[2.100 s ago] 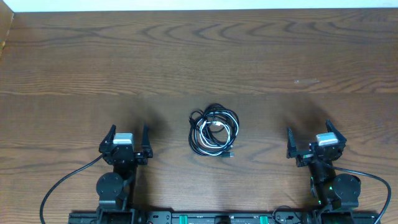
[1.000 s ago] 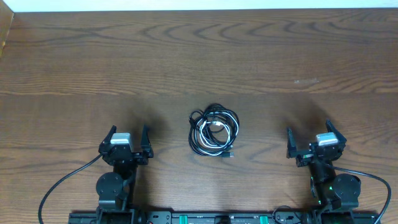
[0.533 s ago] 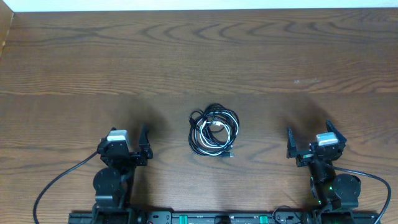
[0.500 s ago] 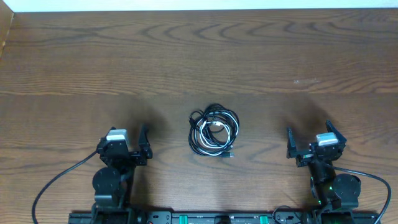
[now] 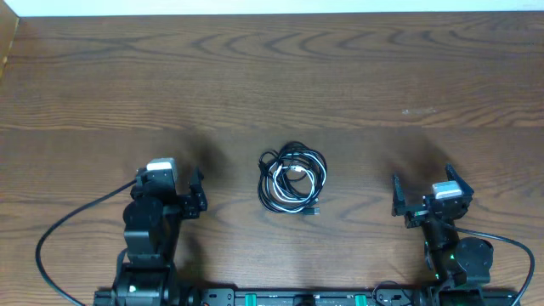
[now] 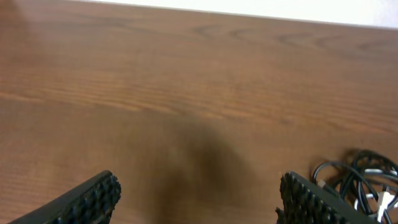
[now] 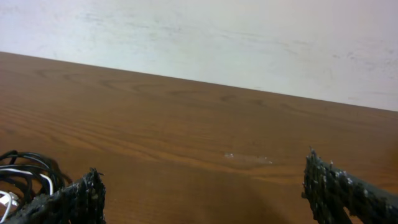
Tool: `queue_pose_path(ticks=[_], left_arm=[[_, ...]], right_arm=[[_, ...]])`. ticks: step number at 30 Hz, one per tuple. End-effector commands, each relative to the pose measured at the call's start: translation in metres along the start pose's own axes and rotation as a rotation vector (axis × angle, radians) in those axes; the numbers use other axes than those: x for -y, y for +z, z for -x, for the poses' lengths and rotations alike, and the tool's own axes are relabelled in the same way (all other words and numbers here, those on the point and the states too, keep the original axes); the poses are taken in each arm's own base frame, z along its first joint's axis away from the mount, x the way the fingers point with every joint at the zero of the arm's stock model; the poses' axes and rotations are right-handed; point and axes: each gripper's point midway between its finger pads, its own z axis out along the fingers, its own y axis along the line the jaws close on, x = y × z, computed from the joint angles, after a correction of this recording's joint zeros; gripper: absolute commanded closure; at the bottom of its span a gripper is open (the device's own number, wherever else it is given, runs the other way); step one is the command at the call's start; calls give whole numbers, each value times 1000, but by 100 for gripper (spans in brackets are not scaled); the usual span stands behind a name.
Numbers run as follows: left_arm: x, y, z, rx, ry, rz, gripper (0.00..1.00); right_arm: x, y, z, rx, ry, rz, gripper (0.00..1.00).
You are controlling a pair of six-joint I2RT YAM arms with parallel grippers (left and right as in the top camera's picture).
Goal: Untangle cables
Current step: 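Raise the left gripper and move it forward beside the cable bundle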
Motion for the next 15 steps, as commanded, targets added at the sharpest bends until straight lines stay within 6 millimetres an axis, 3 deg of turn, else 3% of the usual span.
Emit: queue_pose_path(ticks=[1,15], left_arm=[[-1,-1,11,-23,-5,13,17],[-2,0,7,-118,-1,21,17]], right_arm=[[2,0,-2,-2,15,-9,1],[2,0,-2,-2,15,-9,1]])
